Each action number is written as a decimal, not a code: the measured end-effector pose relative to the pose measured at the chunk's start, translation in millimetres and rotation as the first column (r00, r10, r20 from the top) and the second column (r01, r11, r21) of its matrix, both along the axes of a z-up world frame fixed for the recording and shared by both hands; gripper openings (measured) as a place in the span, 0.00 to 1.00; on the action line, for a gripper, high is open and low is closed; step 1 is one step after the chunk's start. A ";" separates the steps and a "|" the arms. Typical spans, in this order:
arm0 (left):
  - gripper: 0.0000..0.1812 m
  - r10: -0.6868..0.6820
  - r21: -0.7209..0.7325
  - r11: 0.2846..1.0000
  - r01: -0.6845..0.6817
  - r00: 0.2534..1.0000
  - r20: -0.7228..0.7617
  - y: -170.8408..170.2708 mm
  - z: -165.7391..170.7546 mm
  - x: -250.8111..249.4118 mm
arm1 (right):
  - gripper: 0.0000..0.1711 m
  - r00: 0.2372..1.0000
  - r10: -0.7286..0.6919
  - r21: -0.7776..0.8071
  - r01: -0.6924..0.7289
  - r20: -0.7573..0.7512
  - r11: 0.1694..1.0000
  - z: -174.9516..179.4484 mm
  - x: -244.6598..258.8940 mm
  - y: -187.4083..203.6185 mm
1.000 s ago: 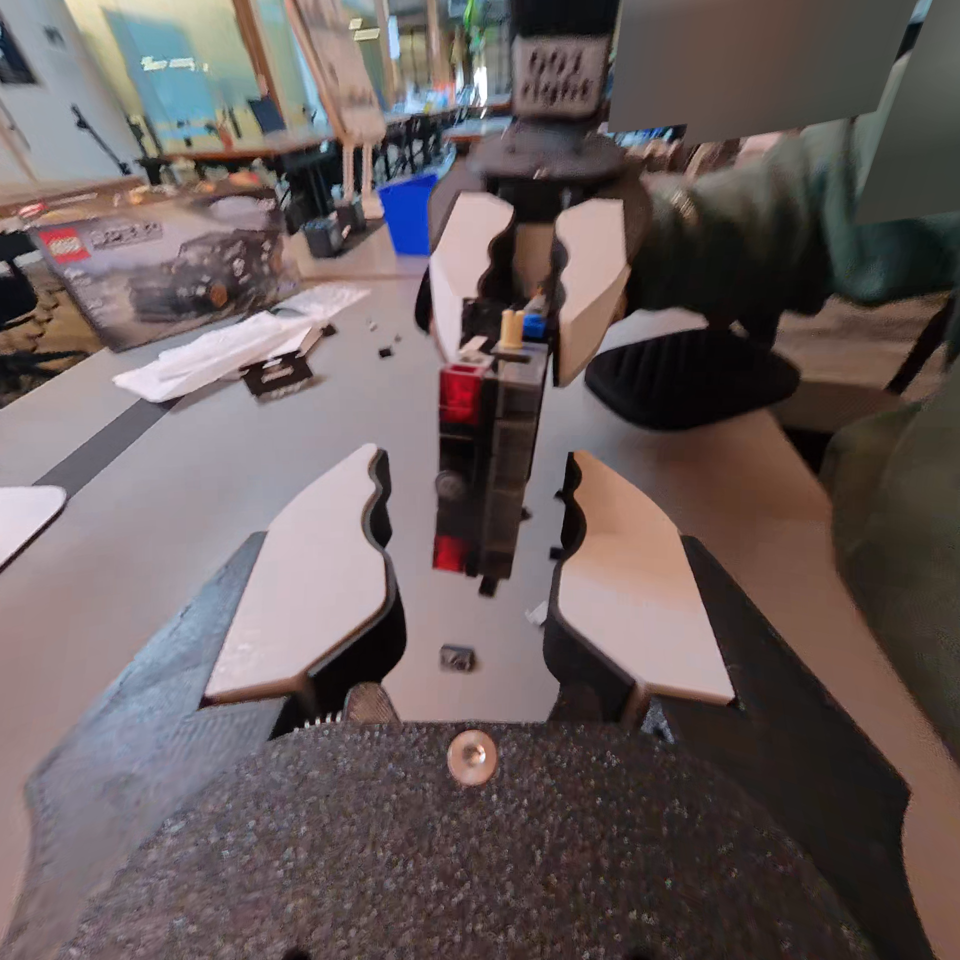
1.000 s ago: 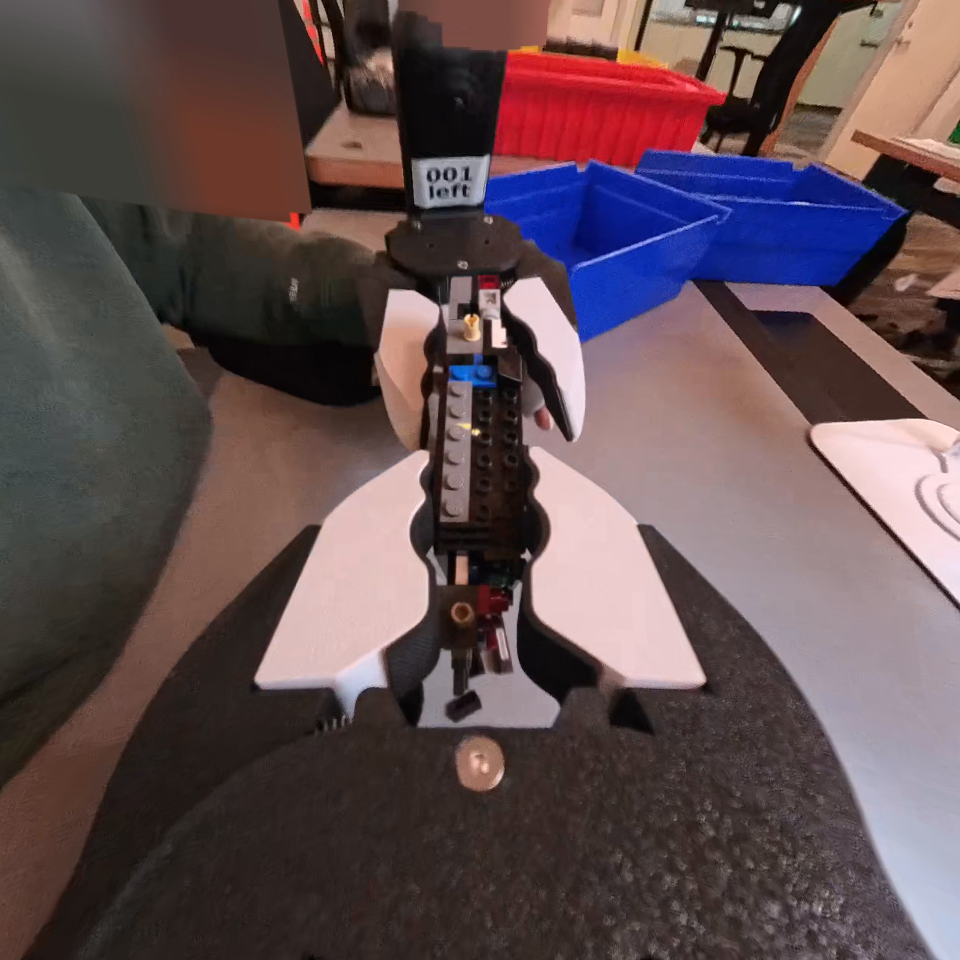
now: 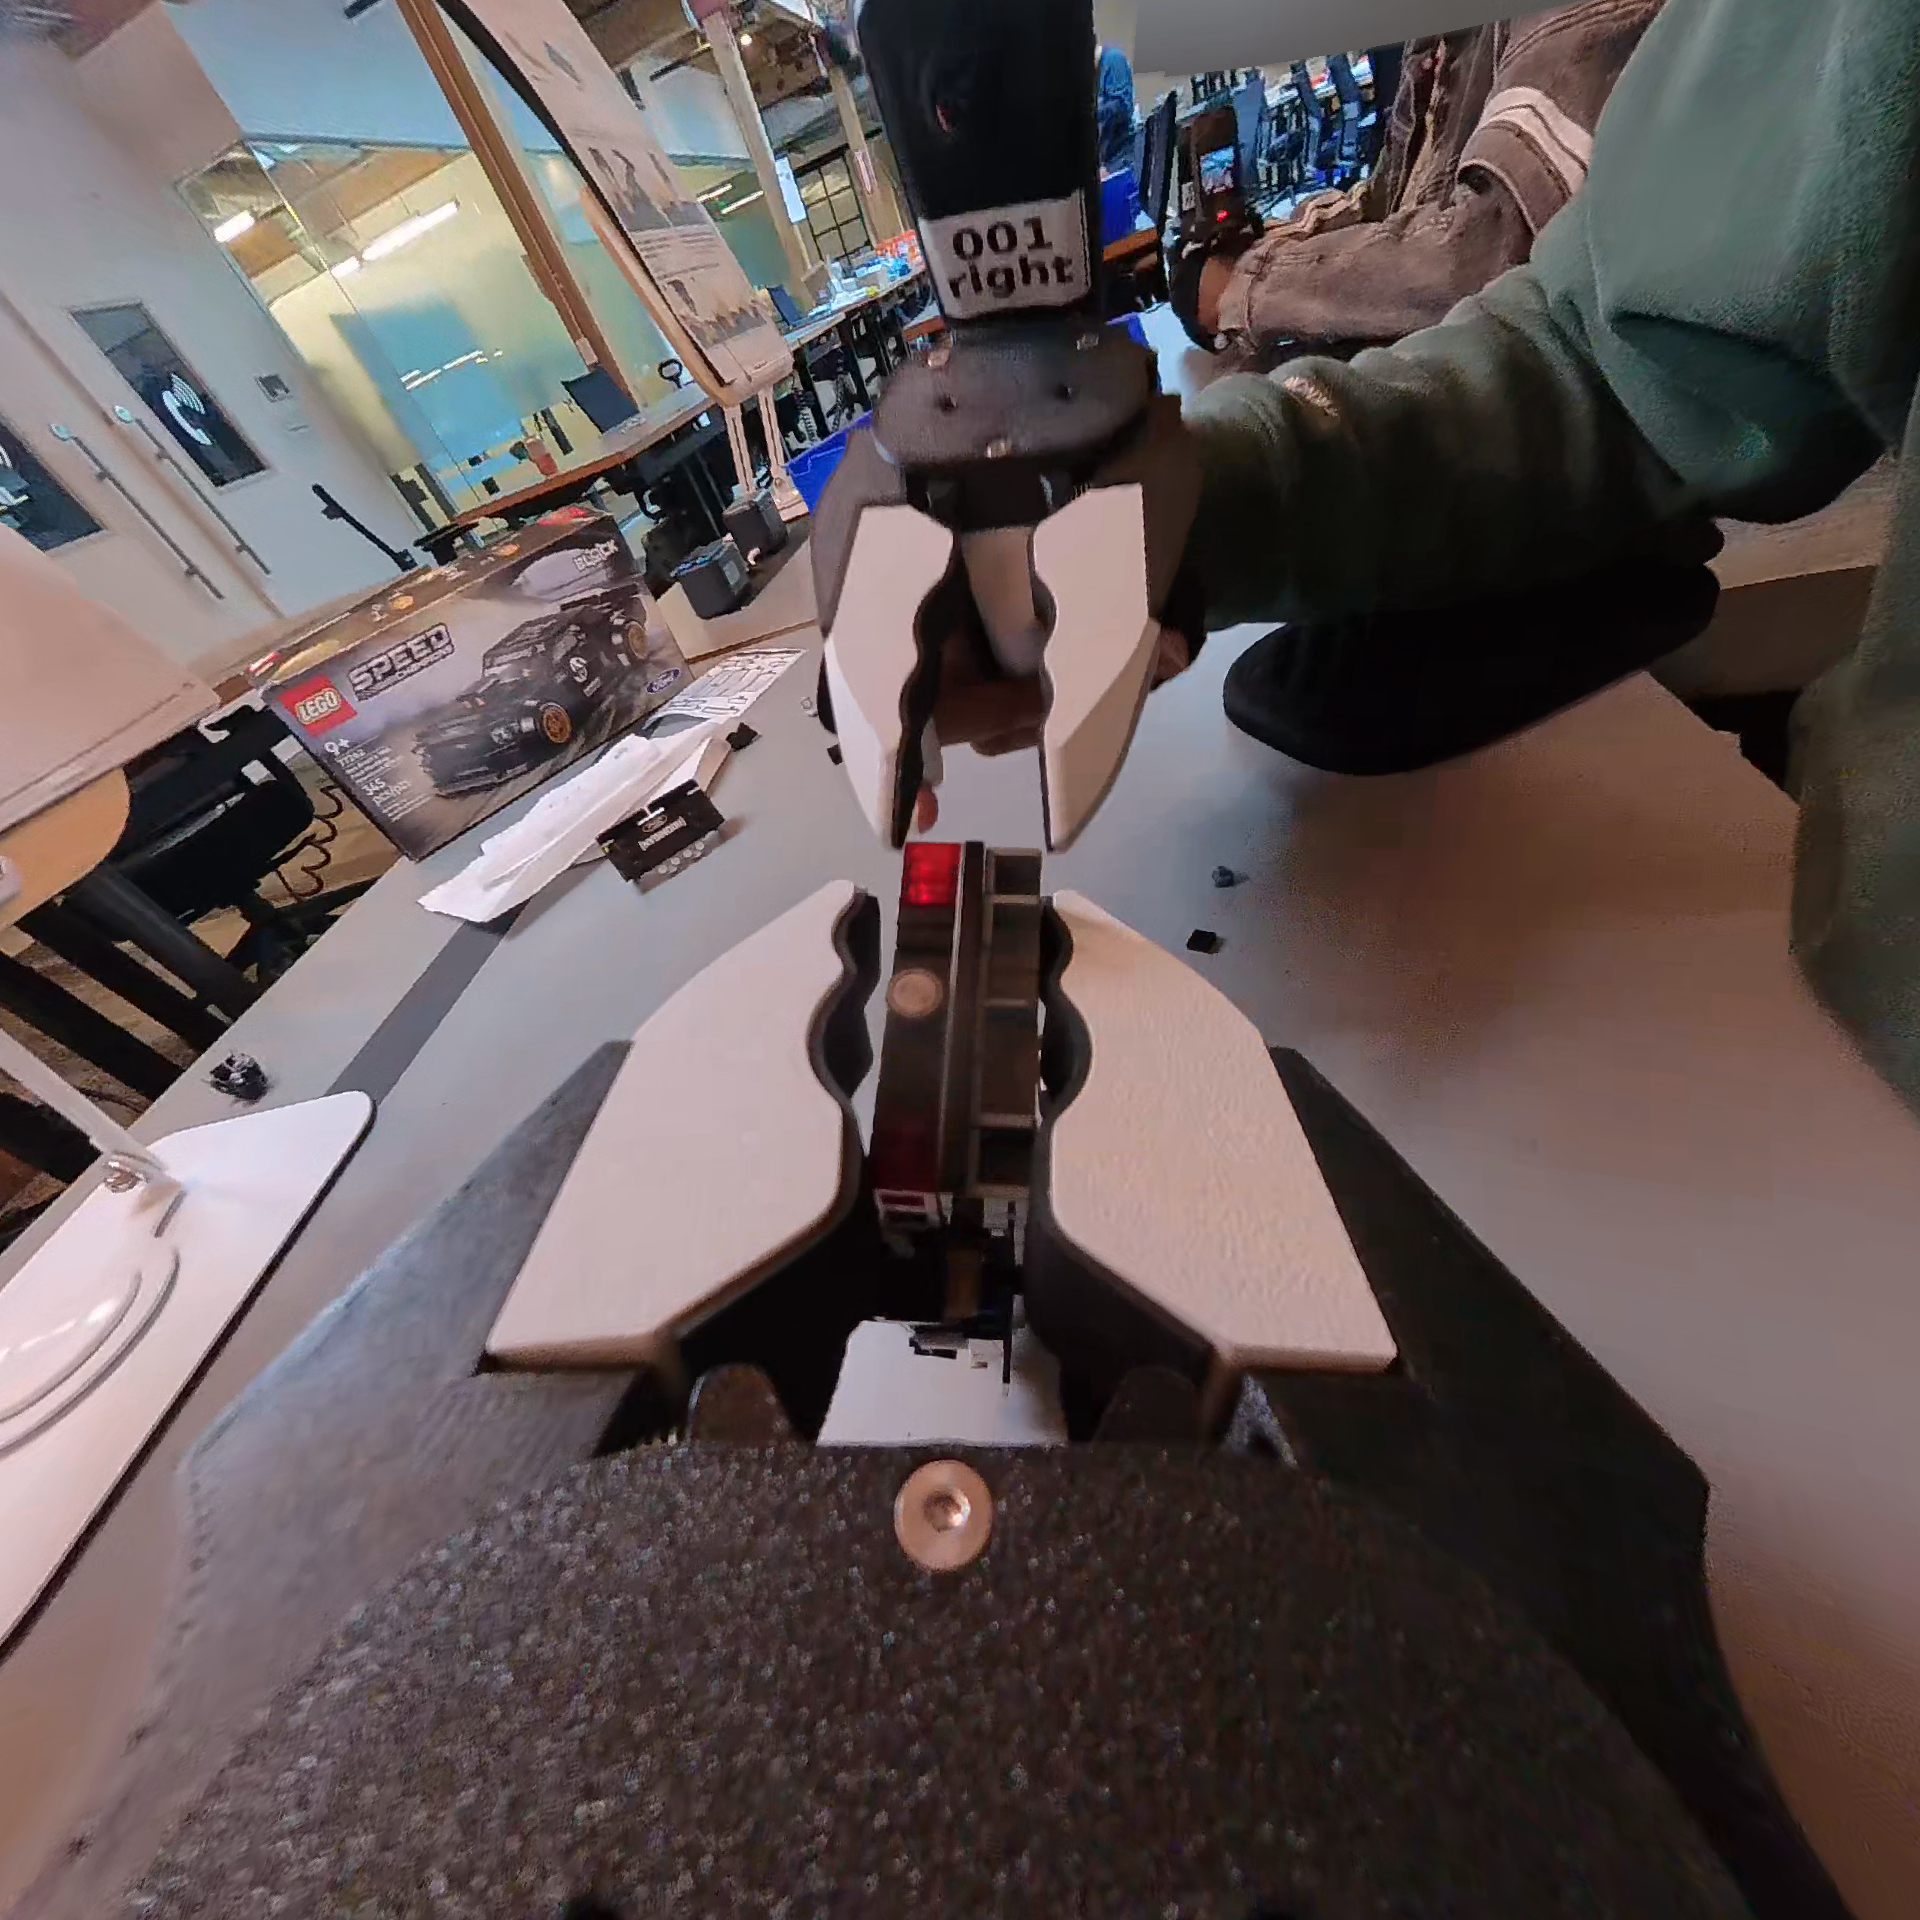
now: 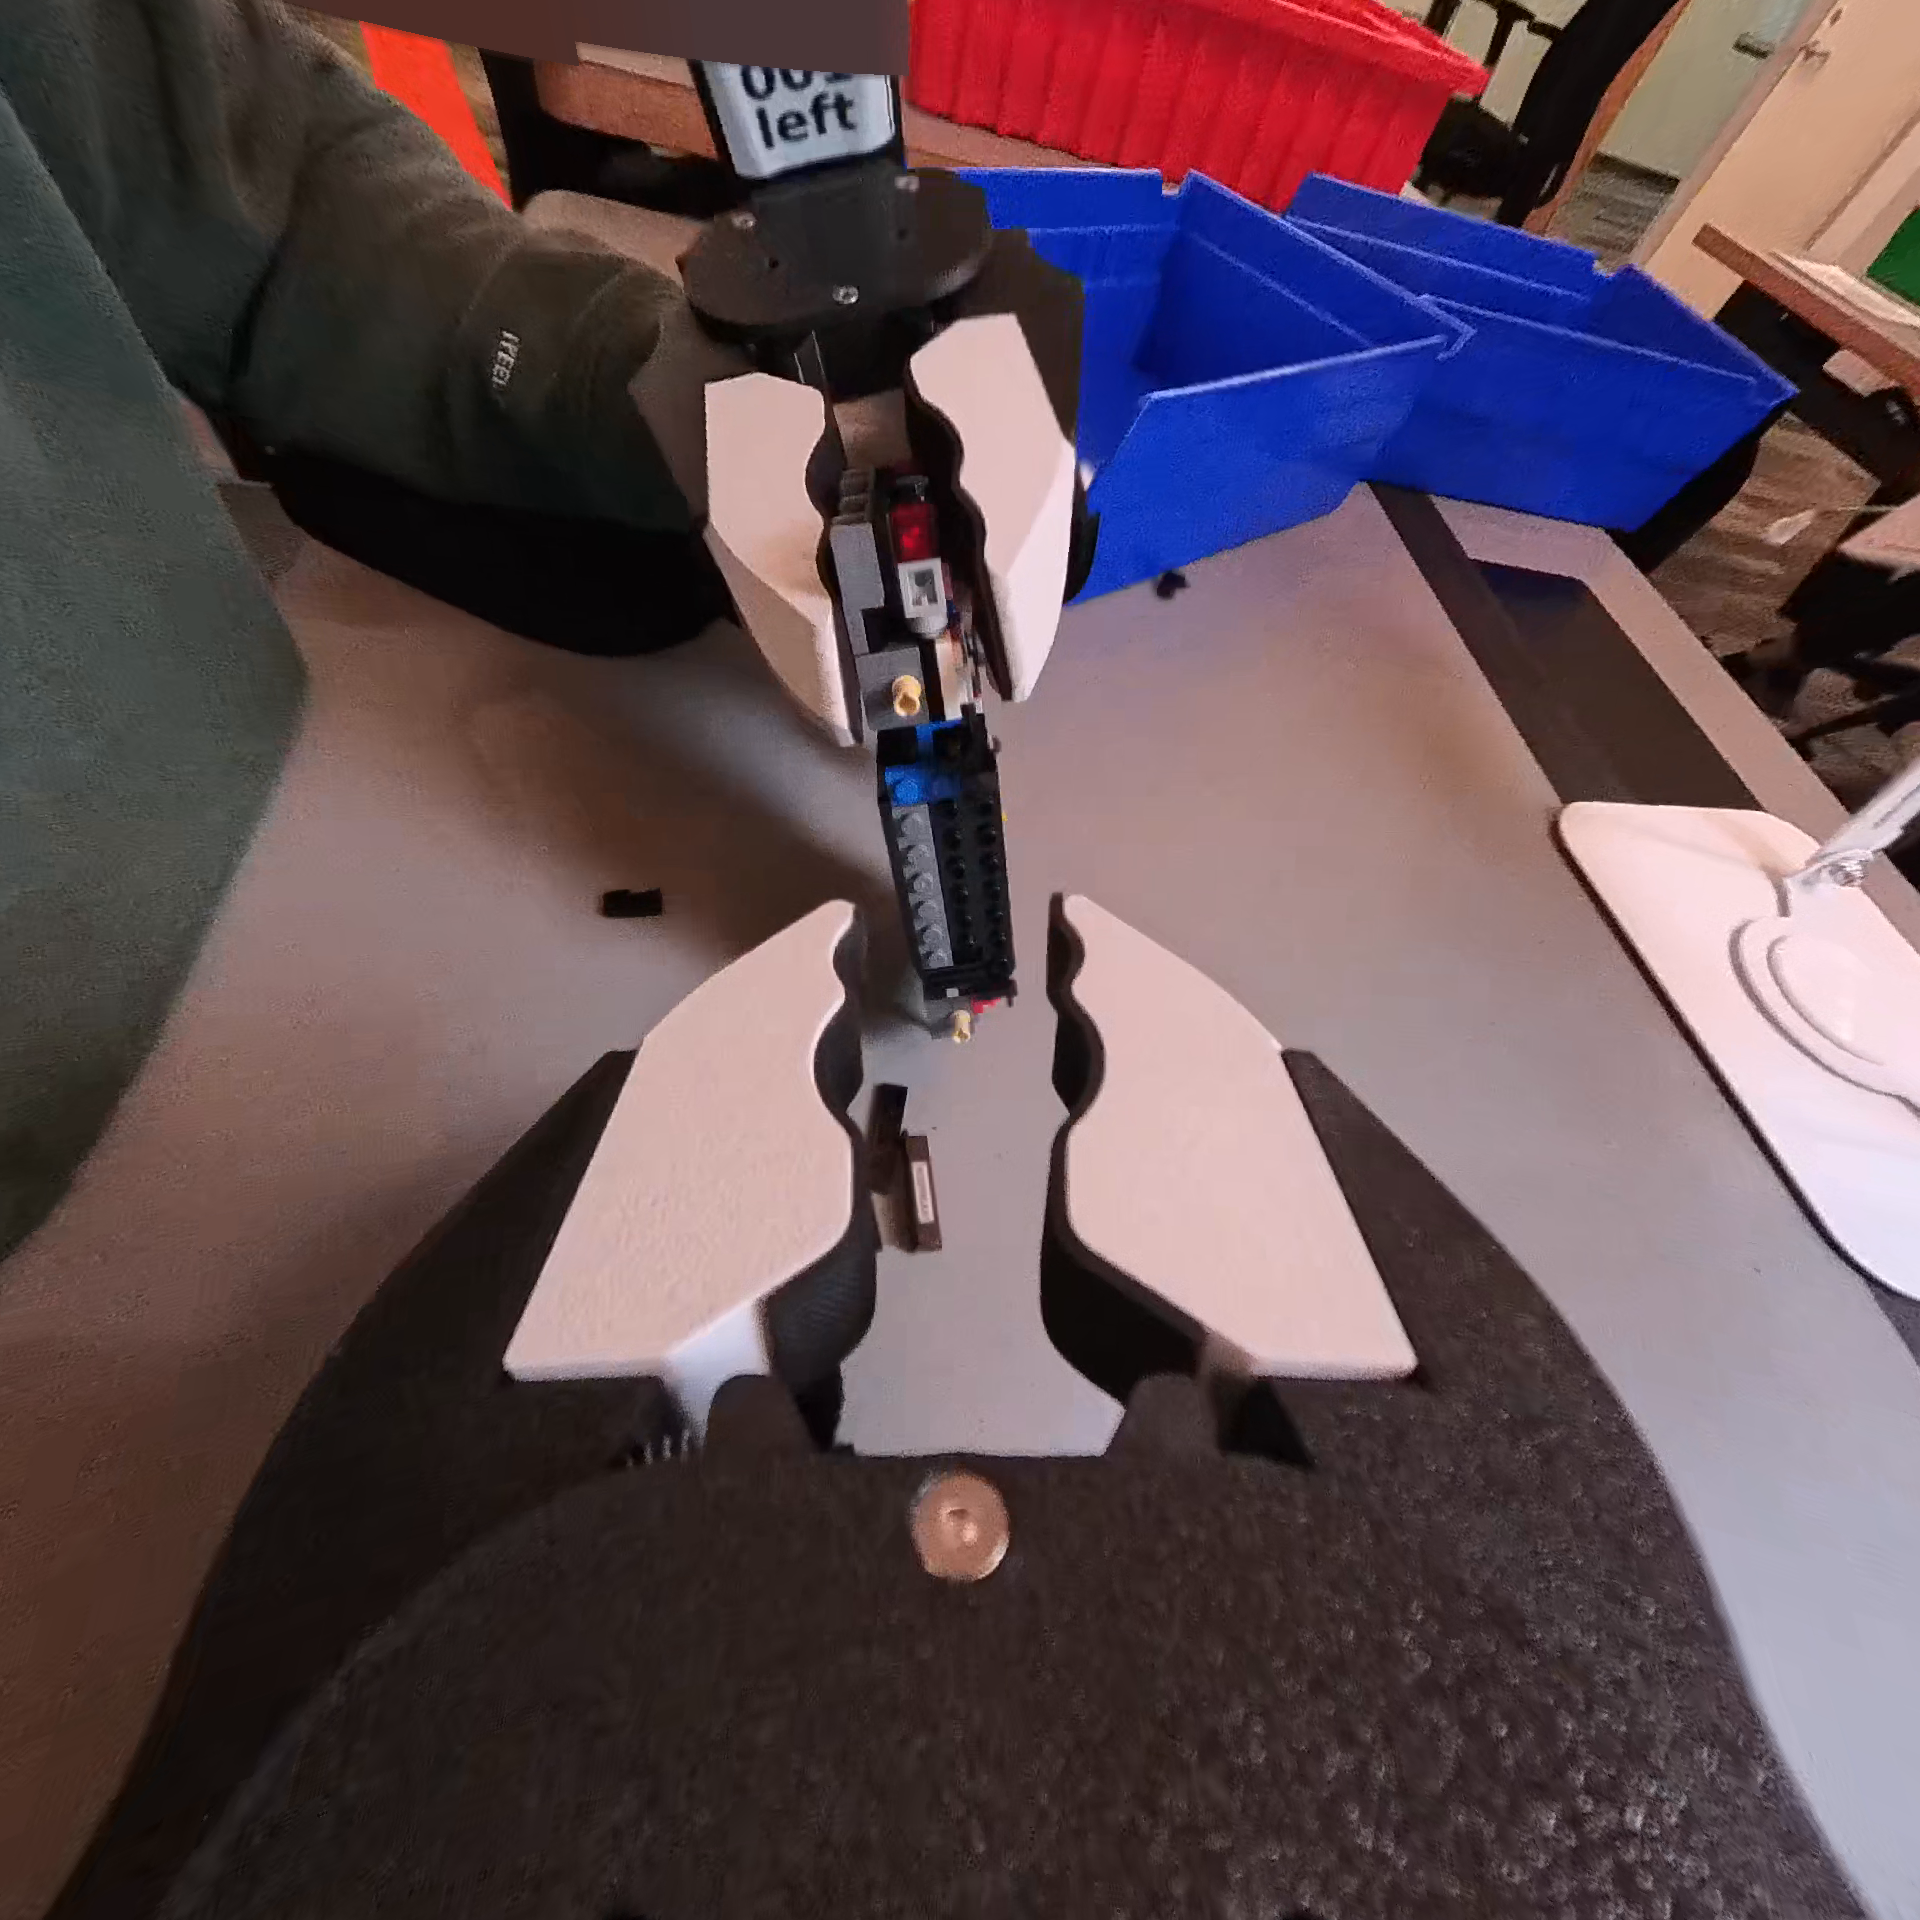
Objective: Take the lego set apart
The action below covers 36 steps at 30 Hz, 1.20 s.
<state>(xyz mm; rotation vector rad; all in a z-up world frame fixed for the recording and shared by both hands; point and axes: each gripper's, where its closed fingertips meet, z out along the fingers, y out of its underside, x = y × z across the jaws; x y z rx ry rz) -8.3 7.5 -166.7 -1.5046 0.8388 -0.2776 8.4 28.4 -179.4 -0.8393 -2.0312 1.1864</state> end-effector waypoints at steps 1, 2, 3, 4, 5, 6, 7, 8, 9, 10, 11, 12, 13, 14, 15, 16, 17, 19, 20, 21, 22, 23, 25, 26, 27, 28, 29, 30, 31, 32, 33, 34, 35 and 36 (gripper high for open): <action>0.16 0.002 -0.001 1.000 -0.002 1.000 0.006 0.6 0.3 -0.5 | 0.20 1.000 -0.011 0.011 0.011 0.004 1.000 -5.3 -5.3 -0.1; 0.16 0.002 -0.001 1.000 -0.002 1.000 0.008 1.1 0.4 -0.6 | 0.23 1.000 -0.030 0.028 0.029 0.003 0.999 -11.2 -12.0 -0.8; 0.16 0.005 0.001 1.000 -0.005 1.000 0.006 1.6 0.3 -0.7 | 0.26 0.999 -0.052 0.050 0.053 -0.009 0.997 -16.9 -19.8 -2.3; 0.16 0.005 0.005 1.000 -0.005 1.000 0.000 1.7 0.2 -0.2 | 0.27 0.997 -0.075 0.080 0.078 -0.032 0.994 -22.3 -28.0 -4.5; 0.16 0.004 0.008 1.000 -0.004 1.000 -0.004 1.7 0.2 1.0 | 0.29 0.995 -0.085 0.119 0.091 -0.051 0.989 -28.9 -34.9 -7.9; 0.16 0.001 0.011 1.000 -0.001 1.000 -0.010 1.4 0.1 2.6 | 0.30 0.994 -0.088 0.165 0.097 -0.060 0.982 -36.5 -40.4 -11.6; 0.16 -0.001 0.014 1.000 0.001 1.000 -0.019 1.0 -0.2 3.9 | 0.30 0.994 -0.084 0.206 0.096 -0.064 0.974 -43.7 -44.4 -15.5; 0.16 -0.002 0.016 1.000 0.002 1.000 -0.025 0.4 -0.5 4.8 | 0.29 0.995 -0.076 0.235 0.090 -0.067 0.968 -49.6 -46.9 -19.5; 0.16 -0.003 0.018 1.000 0.004 1.000 -0.029 -0.4 -0.6 5.3 | 0.22 0.994 -0.073 0.254 0.091 -0.079 0.963 -52.3 -48.6 -22.1; 0.16 -0.004 0.023 1.000 0.005 0.999 -0.036 -1.2 -0.5 5.3 | 0.20 0.993 -0.074 0.268 0.097 -0.094 0.959 -52.3 -49.5 -23.0; 0.16 -0.006 0.031 0.999 0.008 0.999 -0.041 -2.2 0.1 6.0 | 0.20 0.993 -0.072 0.272 0.096 -0.098 0.958 -51.2 -49.3 -23.2; 0.16 -0.005 0.047 0.999 0.007 0.999 -0.043 -2.7 2.7 6.3 | 0.20 0.992 -0.071 0.271 0.096 -0.101 0.958 -48.4 -48.7 -22.6; 0.16 -0.005 0.066 0.998 0.008 0.999 -0.046 -3.5 5.6 7.1 | 0.19 0.991 -0.071 0.277 0.100 -0.110 0.956 -44.8 -48.1 -21.8; 0.17 -0.004 0.082 0.997 0.008 0.999 -0.048 -4.1 8.3 7.9 | 0.19 0.990 -0.071 0.290 0.104 -0.120 0.951 -41.3 -47.3 -20.9; 0.17 -0.006 0.089 0.996 0.010 0.999 -0.049 -4.8 9.4 8.7 | 0.19 0.989 -0.073 0.307 0.108 -0.125 0.946 -39.1 -46.1 -19.6; 0.18 -0.003 0.085 0.996 0.008 0.999 -0.049 -4.8 8.6 8.8 | 0.19 0.990 -0.075 0.322 0.110 -0.120 0.940 -38.6 -44.6 -18.1; 0.19 0.008 0.082 0.997 -0.003 0.999 -0.052 -3.7 7.4 7.3 | 0.18 0.990 -0.084 0.333 0.117 -0.113 0.936 -38.8 -43.2 -15.3; 0.23 0.032 0.062 0.998 -0.027 0.996 -0.087 -0.5 1.0 2.3 | 0.18 0.989 -0.110 0.353 0.139 -0.102 0.925 -39.0 -40.8 -7.6; 0.26 0.047 0.042 0.998 -0.043 0.993 -0.109 1.7 -3.7 -0.7 | 0.18 0.987 -0.125 0.372 0.153 -0.098 0.916 -39.2 -39.8 -3.1; 0.28 0.060 0.027 0.998 -0.057 0.989 -0.132 4.0 -8.7 -3.4 | 0.18 0.986 -0.140 0.404 0.167 -0.095 0.899 -40.1 -39.0 1.6; 0.29 0.076 0.016 0.997 -0.074 0.985 -0.155 6.6 -13.8 -6.0 | 0.18 0.985 -0.148 0.442 0.172 -0.088 0.880 -42.0 -37.9 4.9; 0.28 0.090 0.006 0.996 -0.090 0.979 -0.181 8.9 -19.3 -7.8 | 0.18 0.985 -0.157 0.476 0.171 -0.070 0.863 -45.3 -36.6 7.1; 0.26 0.121 0.014 0.993 -0.121 0.960 -0.252 12.9 -28.7 -9.7 | 0.18 0.986 -0.163 0.521 0.161 -0.044 0.838 -49.9 -34.5 6.9; 0.25 0.130 0.018 0.991 -0.131 0.946 -0.297 14.3 -34.2 -10.0 | 0.17 0.987 -0.161 0.533 0.151 -0.030 0.832 -51.6 -33.0 4.9; 0.25 0.133 0.018 0.991 -0.135 0.932 -0.338 15.0 -40.0 -9.6 | 0.18 0.987 -0.158 0.544 0.139 -0.013 0.828 -53.1 -31.1 2.5; 0.24 0.125 0.017 0.992 -0.127 0.924 -0.362 14.6 -44.2 -7.6 | 0.18 0.988 -0.153 0.554 0.130 -0.004 0.823 -54.0 -29.5 0.3; 0.22 0.111 0.017 0.993 -0.113 0.922 -0.372 13.3 -46.6 -4.5 | 0.18 0.989 -0.150 0.559 0.127 -0.003 0.819 -53.8 -28.5 -1.1; 0.18 0.098 0.016 0.995 -0.100 0.920 -0.379 12.1 -48.3 -1.9 | 0.18 0.989 -0.151 0.555 0.126 -0.002 0.822 -53.0 -27.6 -2.1; 0.17 0.095 0.018 0.995 -0.095 0.917 -0.388 11.6 -49.0 -0.8 | 0.17 0.989 -0.146 0.545 0.123 -0.001 0.829 -51.6 -26.6 -3.3; 0.17 0.098 0.027 0.995 -0.095 0.915 -0.391 11.8 -48.1 -0.8 | 0.18 0.990 -0.142 0.534 0.120 -0.001 0.837 -50.4 -25.4 -3.5; 0.18 0.105 0.027 0.994 -0.102 0.913 -0.394 12.4 -48.1 -2.2 | 0.18 0.991 -0.137 0.518 0.120 -0.005 0.847 -48.6 -24.5 -3.5; 0.20 0.114 0.025 0.993 -0.113 0.912 -0.394 13.5 -48.5 -4.6 | 0.18 0.991 -0.131 0.498 0.116 -0.006 0.860 -47.0 -23.2 -3.6; 0.20 0.122 0.025 0.992 -0.122 0.912 -0.391 14.3 -48.5 -6.7 | 0.18 0.993 -0.121 0.480 0.109 -0.006 0.871 -45.5 -21.8 -3.9; 0.19 0.117 0.020 0.993 -0.118 0.915 -0.386 13.7 -48.4 -6.7 | 0.18 0.993 -0.114 0.467 0.108 -0.016 0.878 -43.8 -21.3 -4.0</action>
